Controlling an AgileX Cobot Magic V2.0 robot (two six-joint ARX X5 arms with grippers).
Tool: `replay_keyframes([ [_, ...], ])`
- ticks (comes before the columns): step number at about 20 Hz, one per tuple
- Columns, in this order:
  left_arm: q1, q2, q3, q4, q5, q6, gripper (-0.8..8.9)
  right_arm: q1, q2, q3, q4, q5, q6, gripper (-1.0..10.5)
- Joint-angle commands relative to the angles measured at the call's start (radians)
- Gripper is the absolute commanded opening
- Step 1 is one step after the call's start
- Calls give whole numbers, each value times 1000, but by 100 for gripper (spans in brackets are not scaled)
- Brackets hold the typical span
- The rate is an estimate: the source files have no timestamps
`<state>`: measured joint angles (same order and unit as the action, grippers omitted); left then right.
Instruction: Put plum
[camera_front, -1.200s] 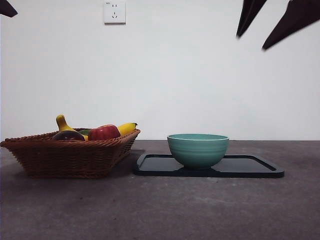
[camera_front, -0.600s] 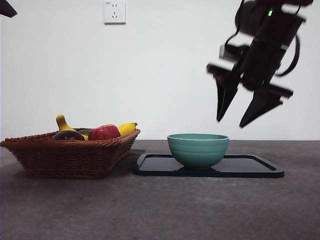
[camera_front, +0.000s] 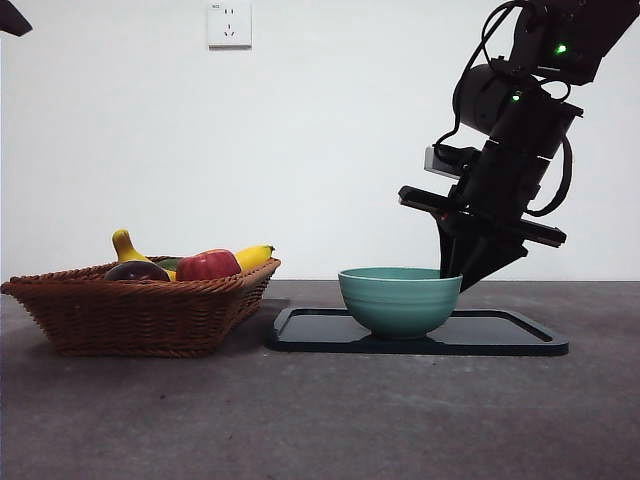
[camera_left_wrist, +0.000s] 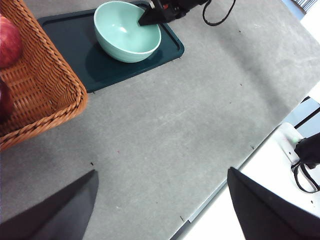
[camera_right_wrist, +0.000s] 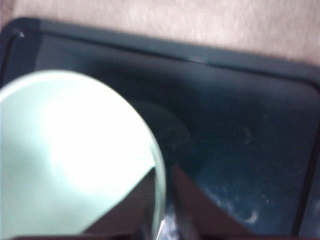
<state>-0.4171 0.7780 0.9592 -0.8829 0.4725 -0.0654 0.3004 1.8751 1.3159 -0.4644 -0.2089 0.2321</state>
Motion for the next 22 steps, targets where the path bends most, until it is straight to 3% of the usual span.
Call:
replay_keyframes([
  [1, -5, 6, 12, 8, 4, 12, 397, 5, 16, 26, 10, 0, -2, 10],
  [7, -5, 6, 12, 8, 3, 13, 397, 5, -121, 26, -26, -2, -4, 10],
  [14, -5, 6, 12, 8, 3, 13, 397, 58, -406, 14, -259, -29, -65, 10],
  [22, -5, 6, 12, 8, 3, 24, 397, 165, -694, -298, -203, -26, -56, 10],
])
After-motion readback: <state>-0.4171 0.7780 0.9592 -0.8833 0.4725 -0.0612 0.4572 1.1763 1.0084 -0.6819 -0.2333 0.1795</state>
